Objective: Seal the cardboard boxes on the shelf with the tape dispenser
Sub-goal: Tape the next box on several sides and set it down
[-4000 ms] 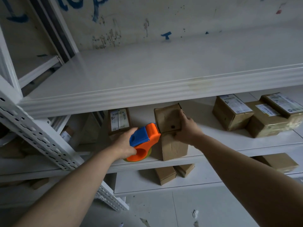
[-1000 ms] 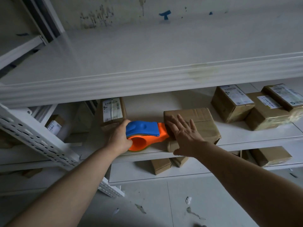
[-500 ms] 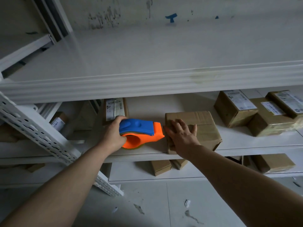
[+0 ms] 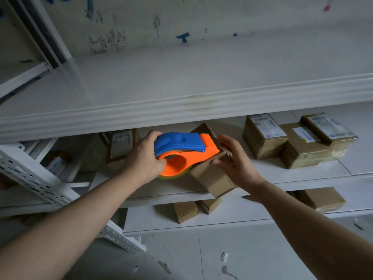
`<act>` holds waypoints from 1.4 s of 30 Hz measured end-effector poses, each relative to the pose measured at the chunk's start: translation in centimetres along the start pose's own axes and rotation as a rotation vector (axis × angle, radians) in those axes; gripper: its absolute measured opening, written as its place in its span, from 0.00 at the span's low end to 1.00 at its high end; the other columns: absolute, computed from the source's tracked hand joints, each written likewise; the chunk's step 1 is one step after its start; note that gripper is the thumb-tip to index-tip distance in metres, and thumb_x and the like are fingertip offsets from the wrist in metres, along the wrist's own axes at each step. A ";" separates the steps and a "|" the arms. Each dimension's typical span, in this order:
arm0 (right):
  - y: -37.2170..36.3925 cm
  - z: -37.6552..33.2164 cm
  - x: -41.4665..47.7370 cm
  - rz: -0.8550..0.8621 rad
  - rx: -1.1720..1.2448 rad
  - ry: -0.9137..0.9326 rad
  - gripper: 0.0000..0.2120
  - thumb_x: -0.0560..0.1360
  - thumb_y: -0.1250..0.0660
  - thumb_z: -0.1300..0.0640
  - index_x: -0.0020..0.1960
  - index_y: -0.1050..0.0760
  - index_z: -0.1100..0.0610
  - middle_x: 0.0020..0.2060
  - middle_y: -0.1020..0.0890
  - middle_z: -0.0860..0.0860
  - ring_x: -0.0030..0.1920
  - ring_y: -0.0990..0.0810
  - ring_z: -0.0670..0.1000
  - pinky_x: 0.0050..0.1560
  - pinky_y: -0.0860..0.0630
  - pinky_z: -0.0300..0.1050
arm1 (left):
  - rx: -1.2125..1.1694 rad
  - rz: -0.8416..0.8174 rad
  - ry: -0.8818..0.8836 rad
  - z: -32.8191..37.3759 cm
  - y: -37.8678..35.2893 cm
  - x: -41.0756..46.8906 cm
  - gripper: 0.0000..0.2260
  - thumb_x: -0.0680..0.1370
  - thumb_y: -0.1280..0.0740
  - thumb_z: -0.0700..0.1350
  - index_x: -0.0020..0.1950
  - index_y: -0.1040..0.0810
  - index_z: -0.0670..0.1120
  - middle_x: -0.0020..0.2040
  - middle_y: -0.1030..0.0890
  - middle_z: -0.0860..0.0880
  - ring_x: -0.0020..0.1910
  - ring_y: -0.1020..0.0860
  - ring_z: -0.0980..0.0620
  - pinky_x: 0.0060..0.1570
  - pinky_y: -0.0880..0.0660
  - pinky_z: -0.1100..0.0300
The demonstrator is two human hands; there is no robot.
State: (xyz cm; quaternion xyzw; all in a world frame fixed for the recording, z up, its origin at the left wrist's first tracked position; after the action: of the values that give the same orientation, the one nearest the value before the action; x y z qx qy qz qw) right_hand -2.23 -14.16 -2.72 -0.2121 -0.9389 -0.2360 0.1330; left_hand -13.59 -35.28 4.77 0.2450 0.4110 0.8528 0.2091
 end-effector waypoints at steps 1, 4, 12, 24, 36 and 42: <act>0.8 0.7 -0.3 -0.011 0.033 -0.040 0.35 0.69 0.26 0.56 0.71 0.39 0.49 0.65 0.30 0.54 0.67 0.31 0.48 0.66 0.30 0.47 | 0.028 -0.026 -0.011 1.1 -0.4 0.1 0.28 0.65 0.29 0.36 0.63 0.29 0.50 0.52 0.23 0.52 0.49 0.23 0.49 0.48 0.24 0.54; 3.0 2.2 -1.2 -0.130 -0.039 -0.160 0.43 0.68 0.24 0.64 0.74 0.43 0.46 0.65 0.33 0.54 0.66 0.32 0.46 0.65 0.27 0.54 | 0.034 -0.063 -0.024 3.5 -1.5 0.1 0.29 0.65 0.29 0.38 0.63 0.31 0.54 0.54 0.23 0.53 0.51 0.23 0.49 0.50 0.24 0.54; 2.7 0.2 2.1 -0.271 -0.313 0.007 0.61 0.56 0.17 0.50 0.78 0.50 0.51 0.78 0.47 0.50 0.77 0.48 0.48 0.75 0.45 0.44 | 0.067 -0.068 -0.049 6.0 -2.0 -0.2 0.29 0.64 0.31 0.38 0.62 0.32 0.57 0.56 0.23 0.55 0.54 0.23 0.50 0.53 0.23 0.50; 5.7 3.6 1.6 -0.244 -0.188 -0.133 0.65 0.55 0.16 0.53 0.79 0.54 0.50 0.70 0.31 0.49 0.68 0.32 0.49 0.70 0.35 0.48 | 0.053 -0.011 0.008 8.2 -3.6 1.1 0.31 0.63 0.32 0.40 0.65 0.31 0.56 0.59 0.22 0.52 0.57 0.23 0.48 0.57 0.25 0.51; 5.7 4.4 2.7 -0.297 -0.290 -0.111 0.62 0.57 0.17 0.49 0.78 0.53 0.50 0.71 0.32 0.46 0.70 0.35 0.48 0.71 0.38 0.44 | 0.108 0.097 0.200 -0.1 1.8 0.4 0.27 0.66 0.30 0.30 0.64 0.25 0.42 0.55 0.21 0.43 0.52 0.23 0.45 0.52 0.31 0.59; 5.7 4.5 2.5 -0.307 -0.315 -0.110 0.62 0.58 0.18 0.49 0.79 0.55 0.50 0.72 0.33 0.47 0.71 0.37 0.48 0.72 0.40 0.43 | 0.103 0.123 0.190 -0.6 0.5 0.1 0.21 0.67 0.32 0.30 0.58 0.26 0.42 0.46 0.23 0.48 0.45 0.25 0.47 0.45 0.33 0.59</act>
State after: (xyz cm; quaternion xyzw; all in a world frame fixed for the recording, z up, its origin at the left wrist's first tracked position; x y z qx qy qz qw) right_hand -2.43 -6.50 -3.47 -0.0971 -0.9176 -0.3853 0.0095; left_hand -14.12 -35.86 4.92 0.1984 0.4562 0.8612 0.1038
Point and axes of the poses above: each hand's wrist, its own x-axis towards the middle knuckle, its own y-axis out of the back of the hand, z = x × y, the point moved 6 cm from there along x, towards the middle knuckle
